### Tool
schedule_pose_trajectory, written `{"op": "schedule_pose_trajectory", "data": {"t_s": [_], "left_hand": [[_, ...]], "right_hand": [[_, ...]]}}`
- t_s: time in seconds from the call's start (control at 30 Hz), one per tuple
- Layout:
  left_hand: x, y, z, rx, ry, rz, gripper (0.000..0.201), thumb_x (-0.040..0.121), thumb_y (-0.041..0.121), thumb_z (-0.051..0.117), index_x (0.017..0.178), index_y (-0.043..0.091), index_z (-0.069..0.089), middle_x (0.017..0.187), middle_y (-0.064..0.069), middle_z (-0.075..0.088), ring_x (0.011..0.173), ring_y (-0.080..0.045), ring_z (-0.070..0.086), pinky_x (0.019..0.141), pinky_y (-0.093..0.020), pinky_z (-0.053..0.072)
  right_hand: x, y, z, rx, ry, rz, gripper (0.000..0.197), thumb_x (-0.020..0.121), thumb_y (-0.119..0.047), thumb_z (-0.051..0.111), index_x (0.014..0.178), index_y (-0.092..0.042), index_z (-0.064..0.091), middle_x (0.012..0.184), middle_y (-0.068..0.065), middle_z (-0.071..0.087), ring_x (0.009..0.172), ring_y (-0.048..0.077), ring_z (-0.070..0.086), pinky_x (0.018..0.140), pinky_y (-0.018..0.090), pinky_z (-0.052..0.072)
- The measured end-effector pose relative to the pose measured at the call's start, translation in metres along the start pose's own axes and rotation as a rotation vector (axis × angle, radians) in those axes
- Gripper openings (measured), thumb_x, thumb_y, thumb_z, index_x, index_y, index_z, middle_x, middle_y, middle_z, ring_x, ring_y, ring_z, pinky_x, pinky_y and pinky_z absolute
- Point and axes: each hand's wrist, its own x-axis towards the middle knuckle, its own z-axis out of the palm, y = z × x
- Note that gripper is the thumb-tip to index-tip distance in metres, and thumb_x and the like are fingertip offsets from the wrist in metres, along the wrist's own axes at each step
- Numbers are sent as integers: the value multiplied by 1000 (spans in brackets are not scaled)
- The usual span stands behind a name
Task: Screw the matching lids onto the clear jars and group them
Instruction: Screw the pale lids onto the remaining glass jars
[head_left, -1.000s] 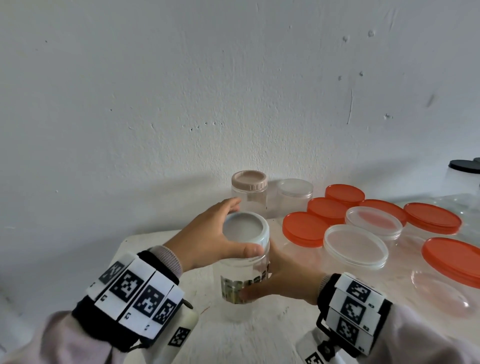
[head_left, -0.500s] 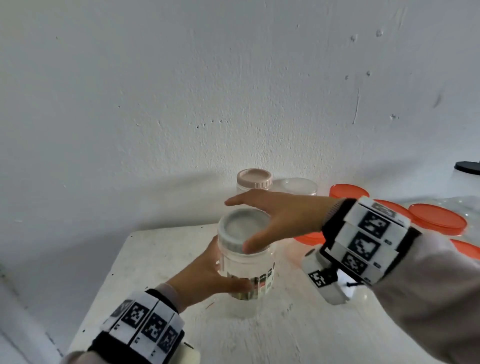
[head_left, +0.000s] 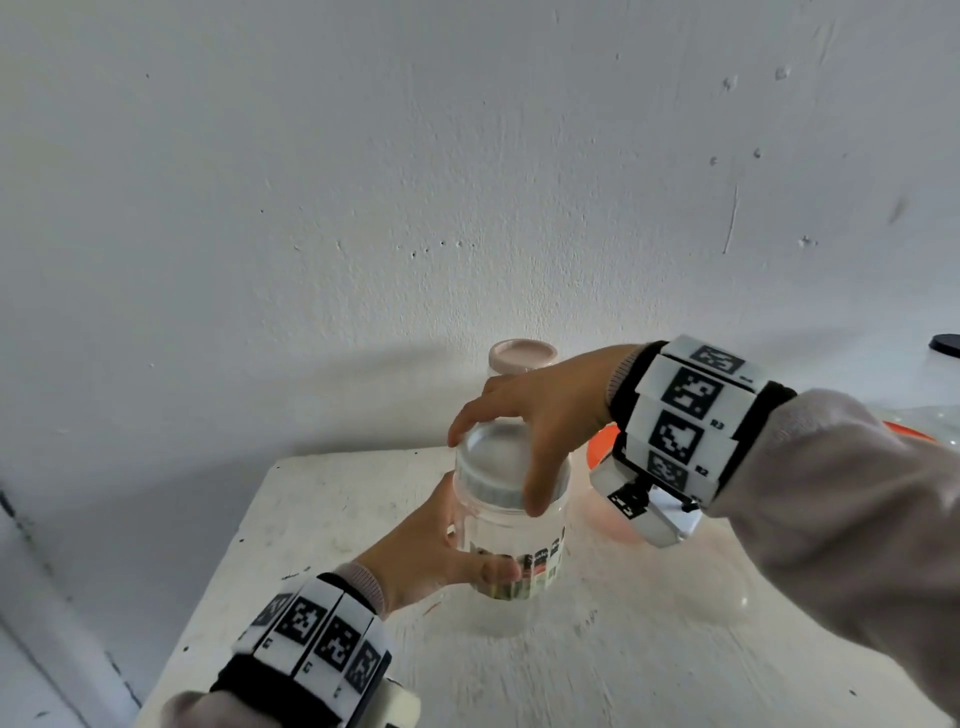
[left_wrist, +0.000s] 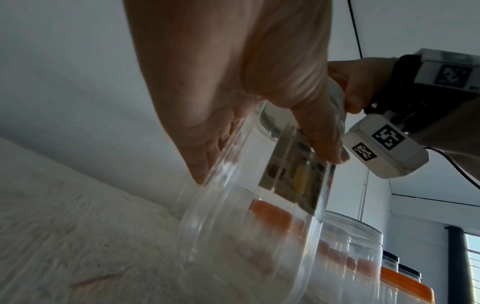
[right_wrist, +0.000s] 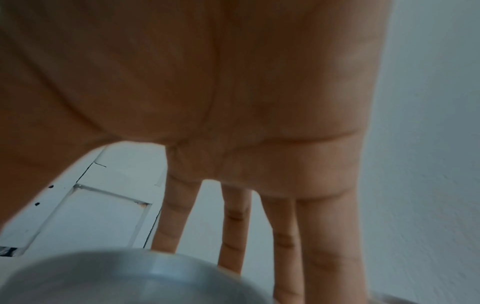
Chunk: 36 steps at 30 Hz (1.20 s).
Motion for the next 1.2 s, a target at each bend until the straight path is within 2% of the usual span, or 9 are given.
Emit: {"op": "schedule_pose_trajectory", "data": {"t_s": [0.13, 0.27, 0.47, 0.63, 0.77, 0.9, 1.0, 1.1, 1.2], "left_hand": [[0, 0, 0, 5, 4, 20, 94, 65, 25, 82, 140, 36, 27, 135, 12, 54, 125, -5, 50, 100, -28, 47], [0, 0, 1, 11, 11, 22, 93, 66, 25, 82, 140, 36, 28, 135, 13, 53, 125, -3, 50, 98, -25, 47], [3, -3, -1, 46, 0, 20, 89, 71, 19, 82, 140, 36, 27, 134, 13, 53, 122, -1, 51, 94, -21, 48], [3, -5, -3, 65, 3, 20, 92, 66, 32, 84, 139, 39, 28, 134, 14, 53, 123, -1, 50, 92, -20, 48], [1, -3, -1, 33, -3, 37, 97, 62, 36, 86, 139, 38, 28, 135, 14, 53, 124, -3, 50, 95, -23, 48], [-1, -1, 1, -21, 15, 40, 106, 51, 45, 88, 140, 32, 31, 132, 10, 56, 122, -5, 53, 95, -25, 49], [0, -1, 1, 4, 18, 30, 104, 58, 37, 88, 142, 32, 27, 136, 8, 53, 125, -7, 50, 100, -30, 47], [0, -2, 1, 48, 39, 13, 94, 68, 25, 83, 142, 31, 25, 137, 7, 52, 126, -9, 49, 105, -41, 45], [0, -3, 1, 63, 32, 23, 95, 67, 28, 83, 142, 35, 25, 137, 11, 51, 126, -6, 48, 105, -39, 44]], "right_hand": [[2, 1, 3, 9, 33, 29, 80, 63, -59, 78, 130, -57, 34, 124, -19, 39, 116, 12, 48, 85, 29, 46], [3, -5, 6, 31, 45, 91, 79, 58, -70, 73, 126, -53, 38, 111, -16, 45, 89, 17, 66, 76, 30, 55], [-2, -5, 2, 3, 10, 26, 78, 66, -51, 79, 130, -56, 36, 127, -19, 39, 120, 11, 41, 88, 29, 41], [-1, -7, 1, -19, 9, 7, 79, 66, -50, 80, 132, -54, 36, 131, -17, 39, 122, 12, 40, 94, 33, 44], [3, -10, 7, -27, 36, 99, 77, 63, -71, 70, 129, -47, 38, 113, -13, 48, 89, 10, 58, 72, 27, 49], [8, -15, 17, -47, 100, 194, 84, 68, -83, 50, 130, -26, 42, 98, -6, 52, 56, 4, 48, 49, 22, 36], [4, -12, 12, -40, 33, 196, 91, 62, -84, 56, 137, -37, 35, 123, -7, 52, 86, 11, 57, 69, 27, 44], [-1, -10, 3, 31, -39, 122, 89, 65, -63, 74, 137, -56, 23, 143, -15, 35, 127, 16, 40, 93, 34, 41], [-1, -10, 2, 53, -40, 99, 76, 70, -55, 75, 134, -54, 34, 129, -16, 41, 100, 7, 55, 76, 23, 45]]}}
